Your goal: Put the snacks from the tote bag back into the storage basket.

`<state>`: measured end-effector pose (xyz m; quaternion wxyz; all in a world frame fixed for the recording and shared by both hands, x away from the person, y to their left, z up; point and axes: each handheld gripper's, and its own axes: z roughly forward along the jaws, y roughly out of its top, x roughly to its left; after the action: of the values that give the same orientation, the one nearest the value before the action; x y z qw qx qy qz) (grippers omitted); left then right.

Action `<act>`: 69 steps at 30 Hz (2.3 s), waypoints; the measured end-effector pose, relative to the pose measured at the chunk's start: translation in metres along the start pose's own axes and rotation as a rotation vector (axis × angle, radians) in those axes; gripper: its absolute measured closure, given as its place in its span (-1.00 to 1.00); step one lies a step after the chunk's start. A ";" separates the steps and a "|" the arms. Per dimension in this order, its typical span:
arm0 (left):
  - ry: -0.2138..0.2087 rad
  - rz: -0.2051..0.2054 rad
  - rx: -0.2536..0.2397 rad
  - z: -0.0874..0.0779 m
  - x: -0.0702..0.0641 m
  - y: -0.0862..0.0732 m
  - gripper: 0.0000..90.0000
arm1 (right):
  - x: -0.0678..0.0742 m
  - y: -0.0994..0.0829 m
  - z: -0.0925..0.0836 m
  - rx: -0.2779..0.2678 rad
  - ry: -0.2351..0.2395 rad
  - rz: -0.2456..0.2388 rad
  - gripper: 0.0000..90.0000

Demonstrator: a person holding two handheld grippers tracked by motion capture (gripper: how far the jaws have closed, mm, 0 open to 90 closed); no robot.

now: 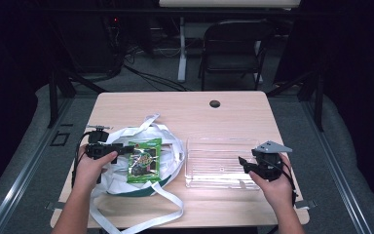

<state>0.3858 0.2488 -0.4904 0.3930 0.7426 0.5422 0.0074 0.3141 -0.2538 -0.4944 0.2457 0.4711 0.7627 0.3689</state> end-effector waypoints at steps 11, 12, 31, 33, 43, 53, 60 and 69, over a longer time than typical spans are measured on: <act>0.025 0.006 0.049 0.007 -0.005 0.000 -0.17 | -0.001 -0.002 0.000 0.003 -0.004 -0.001 -0.08; 0.028 0.014 0.050 0.006 -0.007 0.001 -0.17 | -0.001 -0.002 0.000 0.002 0.000 -0.004 -0.08; 0.019 -0.006 0.119 0.036 -0.002 -0.010 -0.20 | 0.002 -0.001 0.000 -0.001 0.000 -0.015 -0.08; 0.002 -0.014 0.118 0.038 0.000 -0.011 -0.20 | 0.002 -0.001 0.000 -0.002 0.000 -0.017 -0.08; -0.079 -0.071 0.117 0.050 0.006 -0.015 -0.20 | 0.002 -0.001 -0.001 -0.001 0.004 -0.012 -0.08; -0.090 -0.067 0.145 0.059 0.007 -0.016 -0.19 | 0.003 0.000 0.000 0.002 0.003 -0.019 -0.08; -0.108 -0.064 0.166 0.057 0.006 -0.015 0.05 | 0.004 0.000 0.000 0.000 0.009 -0.018 -0.08; -0.166 -0.036 0.150 0.044 0.004 -0.011 0.39 | 0.003 0.000 -0.001 -0.006 0.010 -0.018 -0.08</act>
<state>0.3975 0.2279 -0.5286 0.3799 0.7581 0.5202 -0.1018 0.3118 -0.2513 -0.4941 0.2466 0.4616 0.7669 0.3714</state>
